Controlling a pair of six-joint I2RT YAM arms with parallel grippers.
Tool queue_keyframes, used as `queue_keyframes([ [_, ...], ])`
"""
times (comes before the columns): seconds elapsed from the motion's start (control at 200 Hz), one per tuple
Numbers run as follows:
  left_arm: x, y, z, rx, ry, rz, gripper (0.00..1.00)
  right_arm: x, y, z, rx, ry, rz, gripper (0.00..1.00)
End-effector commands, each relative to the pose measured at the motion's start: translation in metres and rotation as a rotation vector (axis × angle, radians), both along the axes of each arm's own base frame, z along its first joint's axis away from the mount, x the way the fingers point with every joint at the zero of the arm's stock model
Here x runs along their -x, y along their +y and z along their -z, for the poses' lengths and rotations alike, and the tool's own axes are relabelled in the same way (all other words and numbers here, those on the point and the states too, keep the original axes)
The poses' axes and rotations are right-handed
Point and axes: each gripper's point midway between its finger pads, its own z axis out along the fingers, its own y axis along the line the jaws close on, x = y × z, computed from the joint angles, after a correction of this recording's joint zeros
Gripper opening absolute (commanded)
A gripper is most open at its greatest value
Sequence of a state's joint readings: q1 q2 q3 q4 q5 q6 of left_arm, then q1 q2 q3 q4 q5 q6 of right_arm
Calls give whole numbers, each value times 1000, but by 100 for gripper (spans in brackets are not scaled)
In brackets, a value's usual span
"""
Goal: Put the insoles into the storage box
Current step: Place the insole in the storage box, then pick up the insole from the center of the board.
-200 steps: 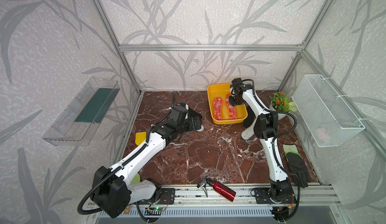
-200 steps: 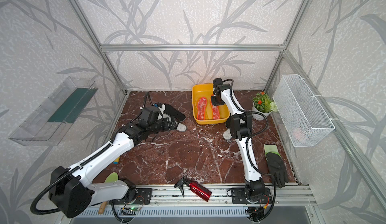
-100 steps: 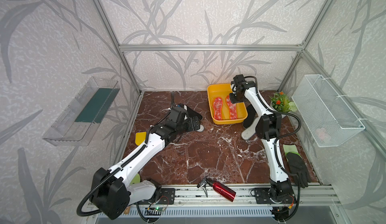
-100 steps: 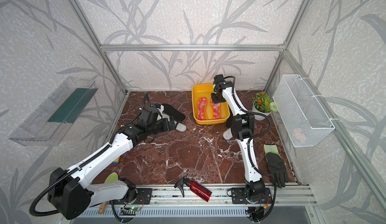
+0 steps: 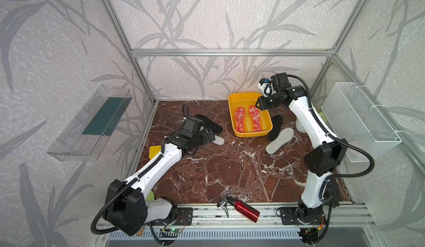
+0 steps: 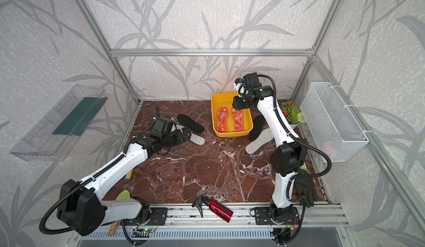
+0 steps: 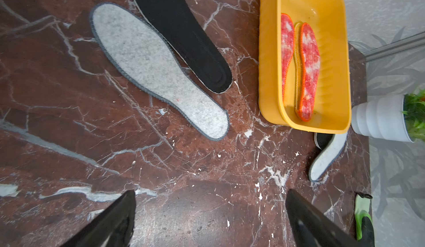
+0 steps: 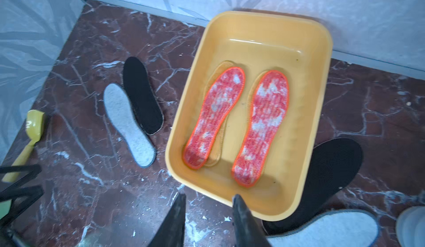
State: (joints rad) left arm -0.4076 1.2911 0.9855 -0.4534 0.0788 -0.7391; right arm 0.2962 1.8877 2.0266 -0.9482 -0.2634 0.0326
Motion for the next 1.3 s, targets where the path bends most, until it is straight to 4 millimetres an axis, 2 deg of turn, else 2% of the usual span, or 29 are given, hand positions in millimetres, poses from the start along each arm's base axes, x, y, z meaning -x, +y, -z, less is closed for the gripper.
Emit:
queue_keyframes([
  [0.0,-3,10,5,4,25,-69,99,22,10,-5,-81,-8,-24,35],
  [0.065,-3,12,10,3,46,-77,99,33,8,3,-97,-9,-13,36],
  [0.075,-4,12,11,3,47,-80,99,38,6,-4,-103,-25,-10,36],
  [0.1,-4,14,13,-2,55,-84,99,43,4,-3,-107,-33,-3,36],
  [0.25,-8,19,25,21,94,-133,99,74,-1,26,-113,18,-16,36],
  [0.35,-11,18,38,64,123,-158,99,86,-8,47,-95,59,28,37],
  [0.46,-12,26,58,77,195,-245,99,98,-7,59,-117,86,40,37],
  [0.565,-13,38,71,24,282,-308,99,108,-2,62,-163,93,35,37],
  [0.625,-18,42,72,-9,313,-325,99,116,6,61,-217,99,11,37],
  [0.725,-33,44,70,-34,325,-346,99,128,17,62,-288,121,-40,37],
  [0.84,-50,41,68,-26,317,-366,98,141,24,64,-287,121,-78,37],
  [0.97,-57,45,74,-79,351,-381,97,156,33,63,-297,110,-121,37],
  [1.13,-61,43,87,-76,383,-410,86,165,28,68,-288,81,-91,37],
  [1.295,-63,41,99,-80,421,-425,85,170,27,74,-301,87,-91,37],
])
